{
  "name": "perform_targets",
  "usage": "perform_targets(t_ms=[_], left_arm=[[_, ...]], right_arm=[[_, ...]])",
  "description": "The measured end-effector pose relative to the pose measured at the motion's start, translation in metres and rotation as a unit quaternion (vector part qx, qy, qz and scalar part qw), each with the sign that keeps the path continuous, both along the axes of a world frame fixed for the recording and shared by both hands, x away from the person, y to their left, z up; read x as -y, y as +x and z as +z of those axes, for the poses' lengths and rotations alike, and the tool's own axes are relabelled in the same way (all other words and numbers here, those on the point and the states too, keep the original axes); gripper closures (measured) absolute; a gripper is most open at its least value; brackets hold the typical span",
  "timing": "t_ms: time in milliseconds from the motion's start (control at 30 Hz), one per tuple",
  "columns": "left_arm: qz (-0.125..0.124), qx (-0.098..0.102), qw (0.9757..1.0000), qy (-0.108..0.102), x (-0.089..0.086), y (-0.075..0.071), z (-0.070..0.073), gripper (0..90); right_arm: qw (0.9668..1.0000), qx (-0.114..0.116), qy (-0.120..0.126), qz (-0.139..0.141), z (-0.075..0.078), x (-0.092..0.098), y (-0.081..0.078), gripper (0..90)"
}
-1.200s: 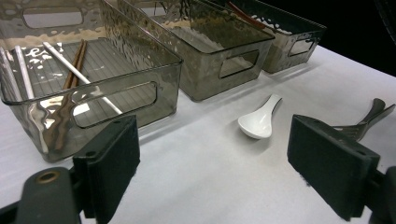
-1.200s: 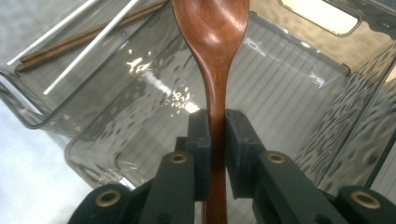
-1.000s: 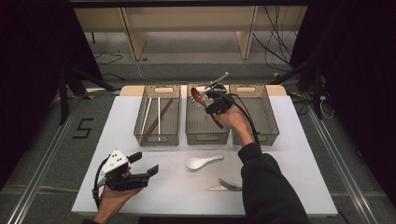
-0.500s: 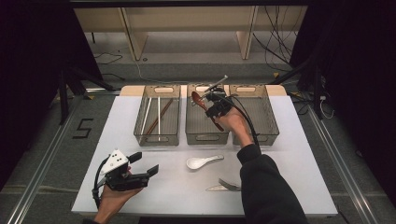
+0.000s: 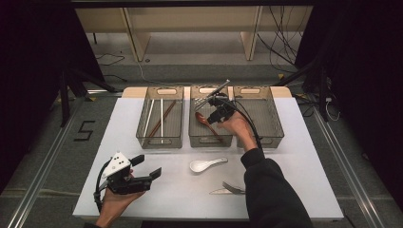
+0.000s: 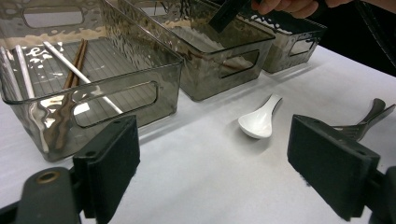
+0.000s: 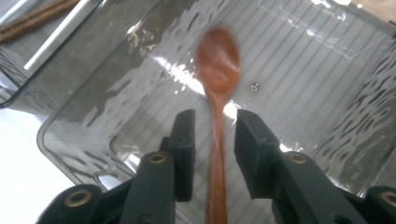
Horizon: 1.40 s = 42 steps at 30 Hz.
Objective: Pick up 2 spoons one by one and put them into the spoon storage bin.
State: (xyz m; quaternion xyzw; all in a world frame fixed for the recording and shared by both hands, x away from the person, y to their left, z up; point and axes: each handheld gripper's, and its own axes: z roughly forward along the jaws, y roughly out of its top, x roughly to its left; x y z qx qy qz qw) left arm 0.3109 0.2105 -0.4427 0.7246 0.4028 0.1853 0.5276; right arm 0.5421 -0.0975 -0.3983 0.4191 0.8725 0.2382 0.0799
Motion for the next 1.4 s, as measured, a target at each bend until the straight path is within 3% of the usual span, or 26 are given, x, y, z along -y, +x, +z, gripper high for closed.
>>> perform_targets(t_ms=[300, 533, 900, 1233, 1400], left_arm=[[0.000, 0.001, 1.0000, 0.001, 0.000, 0.000, 0.000, 16.6], [-0.001, 0.000, 1.0000, 0.001, 0.000, 0.000, 0.000, 16.6], [0.000, 0.000, 1.0000, 0.001, 0.001, 0.000, 0.000, 16.6], [-0.001, -0.001, 1.0000, 0.001, 0.001, 0.000, 0.000, 16.6], [-0.001, 0.000, 1.0000, 0.002, 0.001, 0.000, 0.000, 16.6]], right_arm=[[0.9997, 0.013, 0.004, 0.019, 0.012, 0.001, -0.008, 52.4], [0.9979, 0.033, 0.021, 0.051, 0.026, 0.003, -0.025, 38.3], [0.9907, 0.044, 0.023, 0.127, 0.039, 0.001, -0.062, 33.1], [0.9829, 0.039, 0.008, 0.180, 0.030, 0.003, -0.085, 31.8], [0.9768, 0.025, -0.010, 0.212, 0.024, 0.001, -0.097, 31.3]])
